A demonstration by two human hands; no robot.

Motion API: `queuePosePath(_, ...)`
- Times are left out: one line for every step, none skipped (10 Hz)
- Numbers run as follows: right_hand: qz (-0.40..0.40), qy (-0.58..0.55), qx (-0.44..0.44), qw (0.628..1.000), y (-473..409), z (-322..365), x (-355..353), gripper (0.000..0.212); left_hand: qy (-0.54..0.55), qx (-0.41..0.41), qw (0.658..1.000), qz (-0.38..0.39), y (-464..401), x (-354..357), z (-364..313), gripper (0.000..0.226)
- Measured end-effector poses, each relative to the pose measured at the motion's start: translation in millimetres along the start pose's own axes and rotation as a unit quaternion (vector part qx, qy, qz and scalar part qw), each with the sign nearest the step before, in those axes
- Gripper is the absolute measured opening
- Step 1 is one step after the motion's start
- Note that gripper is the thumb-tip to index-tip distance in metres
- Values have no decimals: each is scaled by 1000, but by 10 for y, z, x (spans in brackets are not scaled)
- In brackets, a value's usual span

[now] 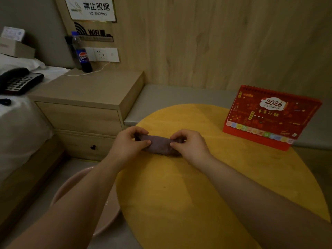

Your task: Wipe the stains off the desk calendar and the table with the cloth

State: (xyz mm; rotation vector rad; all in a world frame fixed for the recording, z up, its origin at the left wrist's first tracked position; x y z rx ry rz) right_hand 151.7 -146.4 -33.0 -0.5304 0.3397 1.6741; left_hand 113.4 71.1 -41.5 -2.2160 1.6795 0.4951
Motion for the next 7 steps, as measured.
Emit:
queuePosePath(37,138,-49,989,-33,-28,142,19,-189,45,981,-27,-7,7,52,27)
queuePosePath(25,260,-188,947,115,59,201,36,-346,194,916,-51,148,106,-37,37)
queuePosePath(128,330,-243,903,237,13,359,51,-426,280,857,78,288,371,14,49)
queuePosePath(195,382,-216,877,260,-120,442,58,-443,225,857,138,274,435,128,54)
queuePosePath(219,375,-205,877,255,-115,438,60,-444,216,858,141,264,443,113,55)
queuePosePath(223,369,-196,881,282,-67,358,61,-451,191,859,151,274,447,77,56)
queuePosePath(206,363,-184,890,438,-23,129,66,-440,183,863,168,398,489,-73,59)
Point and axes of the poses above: each hand's wrist, its own y-axis away from the middle knuckle, its own x-axis out of the palm, z = x × y, the point moved 5 cm from there along -y, towards the middle knuckle, and after that the axes turned 4 degrees about -y, right-handed, at the moved point
